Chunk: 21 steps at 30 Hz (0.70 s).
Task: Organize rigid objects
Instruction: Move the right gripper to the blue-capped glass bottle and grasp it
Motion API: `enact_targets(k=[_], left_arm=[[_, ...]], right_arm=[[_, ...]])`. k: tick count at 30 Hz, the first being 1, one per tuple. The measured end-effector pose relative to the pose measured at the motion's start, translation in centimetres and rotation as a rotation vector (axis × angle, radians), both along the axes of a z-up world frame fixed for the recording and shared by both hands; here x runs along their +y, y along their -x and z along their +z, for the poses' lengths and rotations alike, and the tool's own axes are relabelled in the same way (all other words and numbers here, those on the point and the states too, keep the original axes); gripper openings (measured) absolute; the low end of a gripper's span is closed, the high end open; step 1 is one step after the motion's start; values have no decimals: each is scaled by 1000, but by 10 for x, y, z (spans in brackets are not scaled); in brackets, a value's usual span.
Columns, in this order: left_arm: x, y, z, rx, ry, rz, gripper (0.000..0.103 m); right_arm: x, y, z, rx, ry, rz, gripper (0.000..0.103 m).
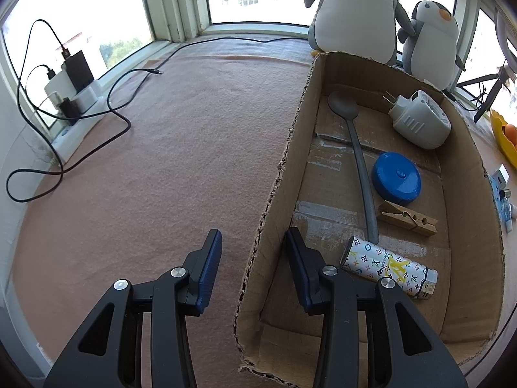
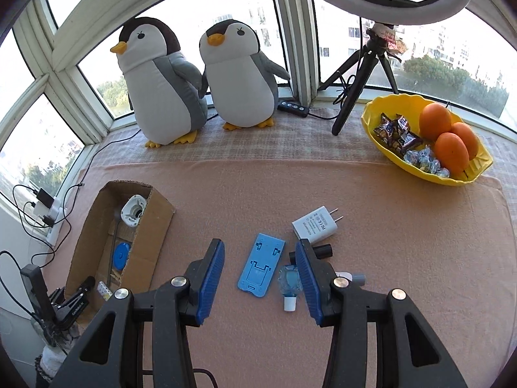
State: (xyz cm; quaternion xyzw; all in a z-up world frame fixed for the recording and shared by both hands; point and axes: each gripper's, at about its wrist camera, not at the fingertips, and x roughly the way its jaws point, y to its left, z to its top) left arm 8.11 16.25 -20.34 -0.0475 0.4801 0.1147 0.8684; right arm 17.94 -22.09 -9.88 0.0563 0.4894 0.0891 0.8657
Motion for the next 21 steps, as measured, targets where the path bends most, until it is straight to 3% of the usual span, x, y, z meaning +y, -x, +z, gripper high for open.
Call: enact_targets(k=[10,21], left_arm=[[-1,-2,-1,3,-15,1,39],[0,-1,-1,3,-16,0,39]], right_arm=[[-43,8,-43,108,-57,-73,42],[-35,9,-81,195,-121,-66,41]])
